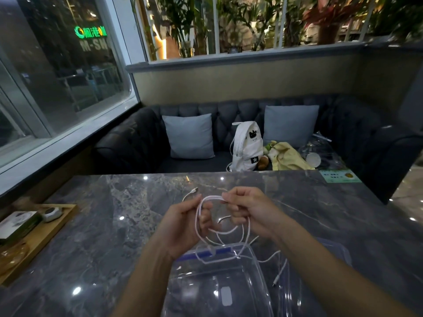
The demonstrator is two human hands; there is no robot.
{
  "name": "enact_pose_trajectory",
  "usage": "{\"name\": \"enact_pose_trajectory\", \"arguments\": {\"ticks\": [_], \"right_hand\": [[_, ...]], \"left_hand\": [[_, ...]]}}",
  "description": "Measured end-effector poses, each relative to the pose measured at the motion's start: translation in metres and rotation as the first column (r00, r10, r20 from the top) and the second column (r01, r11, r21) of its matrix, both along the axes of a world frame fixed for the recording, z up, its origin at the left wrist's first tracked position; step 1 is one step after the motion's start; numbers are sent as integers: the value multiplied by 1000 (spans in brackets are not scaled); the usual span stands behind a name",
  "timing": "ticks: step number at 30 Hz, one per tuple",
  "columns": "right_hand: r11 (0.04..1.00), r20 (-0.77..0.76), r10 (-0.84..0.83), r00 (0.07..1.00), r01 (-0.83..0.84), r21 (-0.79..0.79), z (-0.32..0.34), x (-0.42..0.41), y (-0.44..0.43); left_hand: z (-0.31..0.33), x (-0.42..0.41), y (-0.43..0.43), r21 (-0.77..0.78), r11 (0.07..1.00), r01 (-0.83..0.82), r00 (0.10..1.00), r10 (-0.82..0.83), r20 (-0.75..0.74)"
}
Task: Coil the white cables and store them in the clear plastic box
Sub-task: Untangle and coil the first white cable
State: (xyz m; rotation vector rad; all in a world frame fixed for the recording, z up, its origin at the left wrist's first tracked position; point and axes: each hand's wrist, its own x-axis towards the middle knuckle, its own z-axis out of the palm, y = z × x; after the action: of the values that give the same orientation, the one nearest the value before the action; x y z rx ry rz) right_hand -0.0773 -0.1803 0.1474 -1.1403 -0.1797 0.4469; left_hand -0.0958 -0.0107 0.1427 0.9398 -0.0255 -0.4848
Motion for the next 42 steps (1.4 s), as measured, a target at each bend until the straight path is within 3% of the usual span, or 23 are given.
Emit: {"name": "enact_pose_trajectory", "arguments": {"ticks": [2,4,7,15,19,26,33,34,36,38,40,42], "right_hand": [[988,53,54,997,-45,-147,2,2,-3],[966,120,83,989,-50,-252,3,3,0],[955,184,24,983,32,-294,4,7,1],[989,70,43,997,-32,-146,3,12,-9],[979,140,-35,990,62,-195,3,9,-1],[899,280,-44,959,160,-407,-13,11,-6],[935,332,-115,936,215,-283,-27,19,-21],[904,375,-113,920,252,-345,-29,18,-23],[749,580,-32,814,404,-525,-33,16,-23],[536,724,243,645,533,-654,-37,14,-20],[292,673,520,526,631,-719,-34,11,-13],[108,548,674,495,667,-737,-25,6,-5]], "left_hand": [[3,5,4,154,982,113,994,-111,-21],[6,11,2,212,957,196,981,-191,-42],[5,16,-3,99,975,200,976,-189,-110],[-7,13,-8,-128,982,140,989,-146,-37],[-1,13,-9,-80,986,149,986,-154,-60],[-3,5,1,-113,990,-88,996,86,-23],[12,-1,26,-306,941,-148,985,168,40],[16,-1,32,-337,928,-160,980,189,56],[22,0,42,-373,912,-170,972,218,90],[23,0,46,-378,908,-181,968,233,97],[23,1,46,-354,912,-210,961,258,96],[22,2,46,-328,917,-225,957,271,102]]}}
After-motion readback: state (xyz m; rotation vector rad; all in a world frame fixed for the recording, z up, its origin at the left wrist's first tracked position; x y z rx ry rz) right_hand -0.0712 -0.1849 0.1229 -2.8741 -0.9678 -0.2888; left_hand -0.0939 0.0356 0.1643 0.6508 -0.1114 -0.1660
